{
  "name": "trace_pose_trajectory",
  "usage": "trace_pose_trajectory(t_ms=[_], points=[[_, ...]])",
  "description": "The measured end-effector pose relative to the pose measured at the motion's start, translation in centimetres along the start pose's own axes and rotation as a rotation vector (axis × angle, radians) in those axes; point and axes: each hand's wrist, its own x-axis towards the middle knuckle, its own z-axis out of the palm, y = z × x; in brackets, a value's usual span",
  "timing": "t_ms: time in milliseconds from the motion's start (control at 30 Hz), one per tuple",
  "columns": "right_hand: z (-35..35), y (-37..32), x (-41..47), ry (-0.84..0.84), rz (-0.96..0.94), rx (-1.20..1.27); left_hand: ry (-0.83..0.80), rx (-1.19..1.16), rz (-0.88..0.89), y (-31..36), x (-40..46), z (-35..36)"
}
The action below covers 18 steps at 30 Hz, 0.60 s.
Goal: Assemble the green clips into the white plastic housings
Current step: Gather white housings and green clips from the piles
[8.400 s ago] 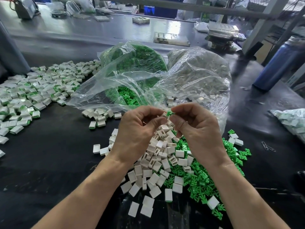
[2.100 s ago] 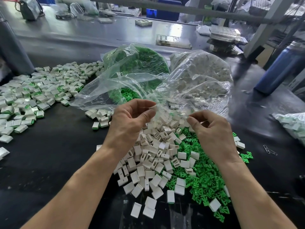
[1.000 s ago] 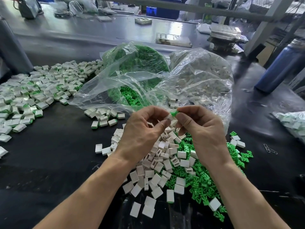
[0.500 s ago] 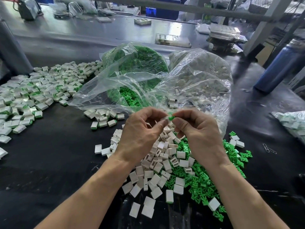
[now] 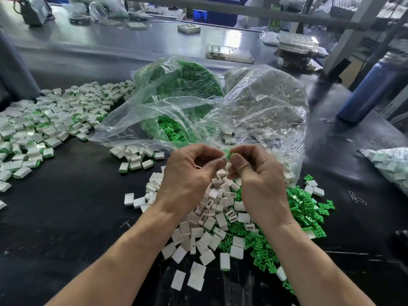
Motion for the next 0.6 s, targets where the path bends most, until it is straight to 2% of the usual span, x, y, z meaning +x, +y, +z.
trace_pose_trajectory(t_ms=[233, 600], points=[[0.6, -0.3, -0.3, -0.018, 0.083, 0.130, 0.011, -0.123, -0.046, 0.3, 0.0, -0.1], [-0.5, -0.3, 0.3, -0.070, 0.024, 0.125, 0.017, 0.024, 0.057, 0.4, -0.3, -0.1]])
